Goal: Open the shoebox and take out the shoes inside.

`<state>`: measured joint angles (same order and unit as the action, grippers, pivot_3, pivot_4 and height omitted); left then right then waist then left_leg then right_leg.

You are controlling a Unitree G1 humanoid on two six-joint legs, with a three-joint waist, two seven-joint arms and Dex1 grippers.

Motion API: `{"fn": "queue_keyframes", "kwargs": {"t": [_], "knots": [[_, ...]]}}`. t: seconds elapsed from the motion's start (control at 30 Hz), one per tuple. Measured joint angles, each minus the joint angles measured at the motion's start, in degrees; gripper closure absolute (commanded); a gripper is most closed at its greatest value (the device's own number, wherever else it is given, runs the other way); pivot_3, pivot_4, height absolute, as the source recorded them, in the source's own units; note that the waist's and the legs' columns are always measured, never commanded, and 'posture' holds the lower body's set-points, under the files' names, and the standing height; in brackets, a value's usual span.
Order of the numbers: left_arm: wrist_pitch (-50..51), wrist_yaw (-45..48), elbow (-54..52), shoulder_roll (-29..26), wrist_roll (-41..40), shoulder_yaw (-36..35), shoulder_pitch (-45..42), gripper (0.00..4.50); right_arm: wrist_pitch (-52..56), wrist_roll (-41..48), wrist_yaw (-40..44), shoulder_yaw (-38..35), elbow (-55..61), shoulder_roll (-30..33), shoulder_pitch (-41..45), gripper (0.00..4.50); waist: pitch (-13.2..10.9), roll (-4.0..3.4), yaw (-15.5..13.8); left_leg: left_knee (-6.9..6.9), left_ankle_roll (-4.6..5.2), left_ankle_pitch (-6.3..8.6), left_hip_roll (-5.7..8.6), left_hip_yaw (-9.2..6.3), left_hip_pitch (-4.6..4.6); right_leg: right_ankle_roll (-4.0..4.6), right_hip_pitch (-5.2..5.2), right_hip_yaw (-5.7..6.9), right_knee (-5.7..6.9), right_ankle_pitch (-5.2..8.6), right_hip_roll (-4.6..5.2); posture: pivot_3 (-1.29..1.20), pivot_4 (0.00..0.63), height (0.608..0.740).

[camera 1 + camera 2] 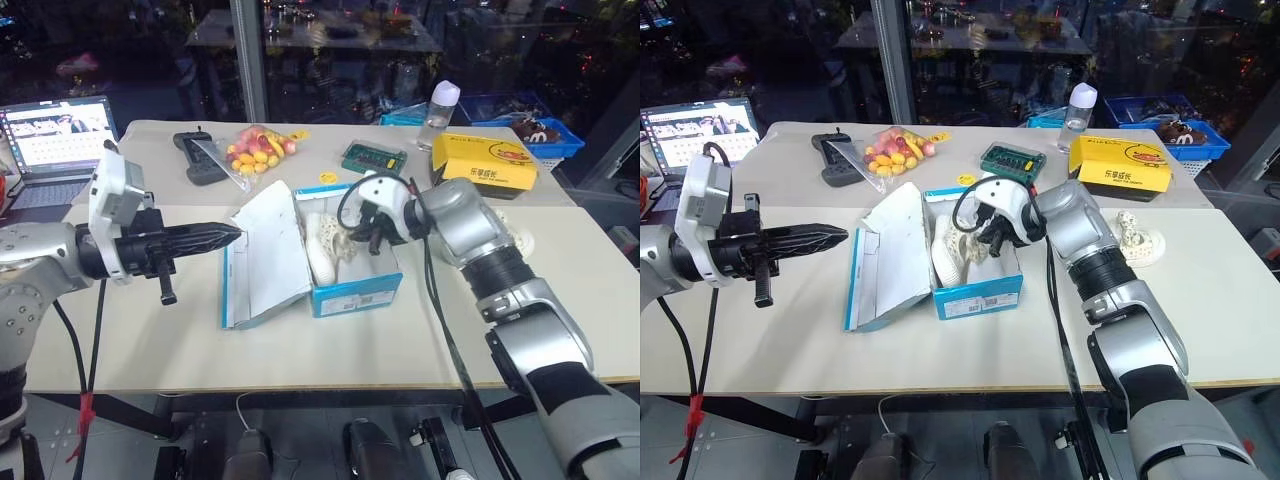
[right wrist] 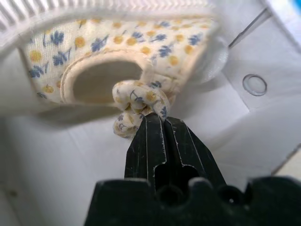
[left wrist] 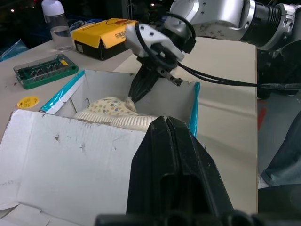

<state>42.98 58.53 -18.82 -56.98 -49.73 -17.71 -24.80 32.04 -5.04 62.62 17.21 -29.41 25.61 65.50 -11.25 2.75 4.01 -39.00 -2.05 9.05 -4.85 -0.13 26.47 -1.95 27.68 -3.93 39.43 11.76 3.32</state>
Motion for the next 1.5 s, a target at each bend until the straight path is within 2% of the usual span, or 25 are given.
{"fn": "queue_keyframes", "kwargs": {"t": [0.17,0.5,0.63,0.87,1.0,1.27,1.5], "knots": [[0.0,0.02,0.02,0.0,0.01,0.0,-0.01,4.5,5.1,4.43,1.17,-3.87,5.58,2.05,3.35,4.45,-0.12,-0.06,-0.01,-0.01,0.08,-0.05,0.0,0.0,0.6,-0.02,0.58,0.0,0.07,-0.03,0.0,0.0,0.15,0.664],[-0.01,0.37,0.07,0.0,0.03,0.02,-0.01,4.5,7.3,6.59,-0.38,-6.59,7.59,4.63,5.22,4.45,-0.13,-0.07,-0.08,-0.03,0.08,-0.05,0.01,0.0,0.67,-0.02,0.61,0.0,0.07,-0.02,0.01,0.0,0.15,0.664],[-0.01,0.42,0.08,0.02,0.02,0.17,-0.06,4.5,8.88,7.88,-0.49,-7.48,7.74,8.42,5.99,4.45,-0.21,-0.1,-0.24,-0.03,0.08,-0.05,0.01,0.0,0.76,-0.02,0.65,0.0,0.07,-0.02,0.02,0.0,0.15,0.664],[-0.17,0.66,0.55,0.14,0.23,1.0,-0.08,4.5,13.54,7.96,-3.87,-11.35,11.86,19.59,5.67,4.45,-0.29,-0.15,-0.61,-0.03,0.08,-0.05,0.02,0.01,0.8,-0.03,0.68,0.0,0.03,0.0,0.04,0.0,0.15,0.664],[-0.27,0.71,0.86,0.31,0.59,1.15,-0.08,4.5,17.42,7.31,-8.18,-14.23,14.51,24.82,2.9,4.45,-0.29,-0.15,-0.59,-0.05,0.07,-0.05,0.04,0.01,0.76,-0.02,0.67,-0.01,0.01,0.0,0.05,0.0,0.15,0.664],[-1.28,1.79,2.22,0.62,2.39,2.93,-0.46,4.5,25.93,6.21,-17.94,-19.21,19.09,28.9,-2.9,4.45,-0.36,-0.26,-0.14,-0.05,0.09,-0.05,0.05,0.01,0.77,-0.02,0.68,-0.02,0.01,-0.01,0.05,0.0,0.15,0.664],[-1.8,3.36,3.52,1.12,3.22,4.37,-1.62,4.5,34.82,6.47,-22.84,-23.79,27.99,30.17,-13.18,4.45,-0.36,-0.26,-0.35,-0.09,0.09,-0.06,0.06,0.01,0.78,-0.03,0.66,-0.04,0.02,-0.01,0.06,0.0,0.15,0.664]]}}
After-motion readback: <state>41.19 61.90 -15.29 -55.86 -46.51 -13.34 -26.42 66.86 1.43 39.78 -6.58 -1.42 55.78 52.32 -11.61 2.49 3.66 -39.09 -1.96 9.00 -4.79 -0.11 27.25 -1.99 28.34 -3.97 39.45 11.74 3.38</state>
